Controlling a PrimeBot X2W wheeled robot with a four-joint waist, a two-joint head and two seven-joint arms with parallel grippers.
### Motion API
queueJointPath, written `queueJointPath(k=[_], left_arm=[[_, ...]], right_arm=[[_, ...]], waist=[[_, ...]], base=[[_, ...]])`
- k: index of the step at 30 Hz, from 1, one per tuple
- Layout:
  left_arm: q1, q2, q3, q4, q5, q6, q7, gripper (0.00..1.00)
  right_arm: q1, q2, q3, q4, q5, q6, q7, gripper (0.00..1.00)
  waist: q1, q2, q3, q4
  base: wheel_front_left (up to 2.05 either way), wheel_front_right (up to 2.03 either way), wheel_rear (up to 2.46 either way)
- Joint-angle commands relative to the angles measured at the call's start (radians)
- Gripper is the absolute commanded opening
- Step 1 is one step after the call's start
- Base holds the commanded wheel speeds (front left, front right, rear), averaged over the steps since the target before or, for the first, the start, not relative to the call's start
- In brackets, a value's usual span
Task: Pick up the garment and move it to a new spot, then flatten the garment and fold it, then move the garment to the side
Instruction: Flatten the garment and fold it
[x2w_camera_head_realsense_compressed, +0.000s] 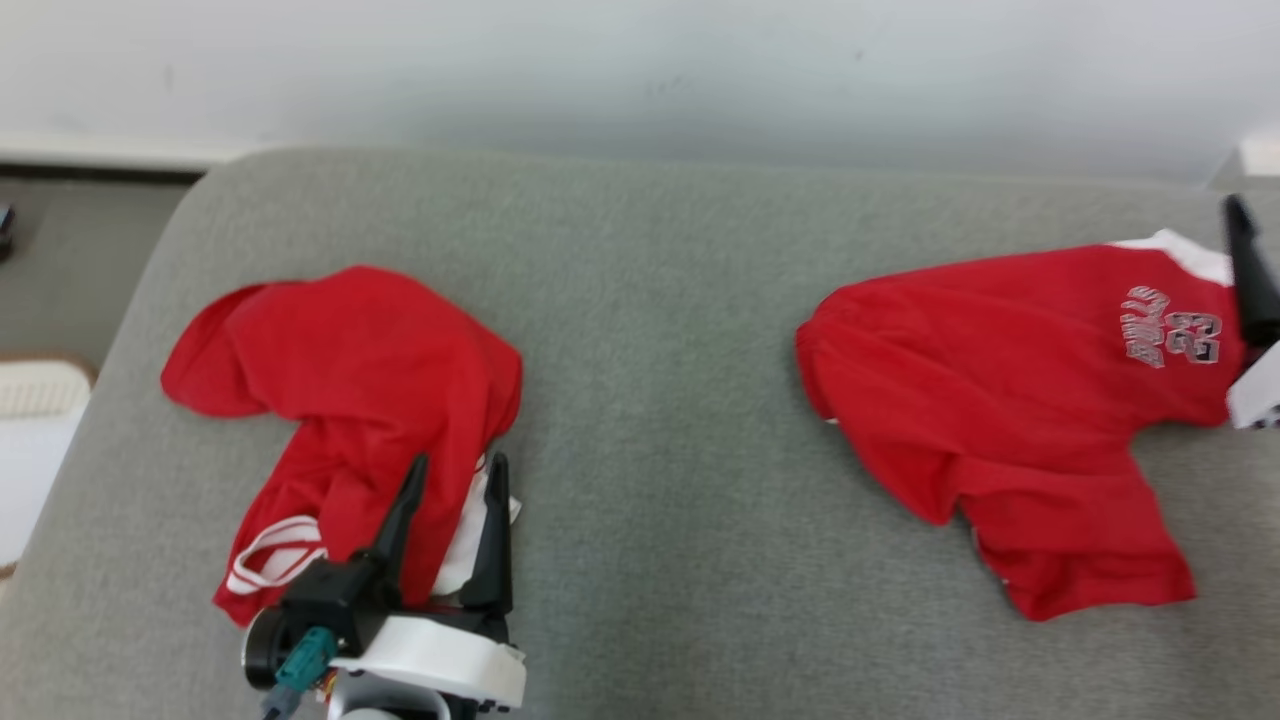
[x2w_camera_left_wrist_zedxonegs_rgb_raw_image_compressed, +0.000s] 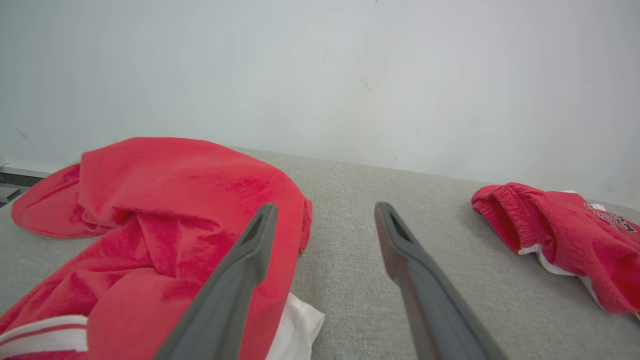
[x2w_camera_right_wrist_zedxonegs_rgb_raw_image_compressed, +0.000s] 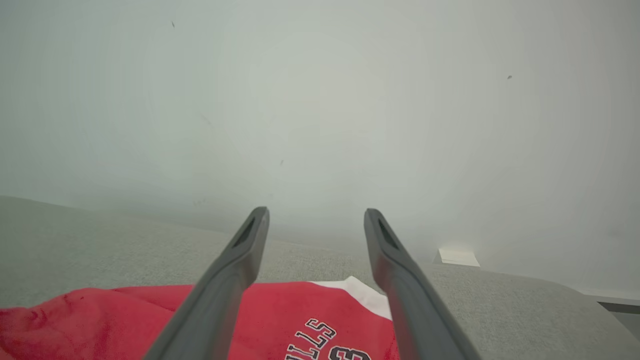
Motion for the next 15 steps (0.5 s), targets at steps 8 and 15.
queueJointPath(k=[8,15], left_arm=[[0.06,0.004,0.03,0.009,-0.019,-0.015,-0.001,1.0],[0.104,0.004,0.041,0.01,-0.023,-0.02,-0.001,1.0]], right_arm=[[0.253,0.039,-0.101,-0.288,-0.02,0.0,-0.007,1.0],[0.577,0.142,-0.292,-0.48,-0.121,0.0,-0.006,1.0]], waist=[[-0.0001,0.0,-0.159,-0.117],[-0.0001,0.0,-0.211,-0.152]], base=[[0.0,0.0,0.0],[0.0,0.0,0.0]])
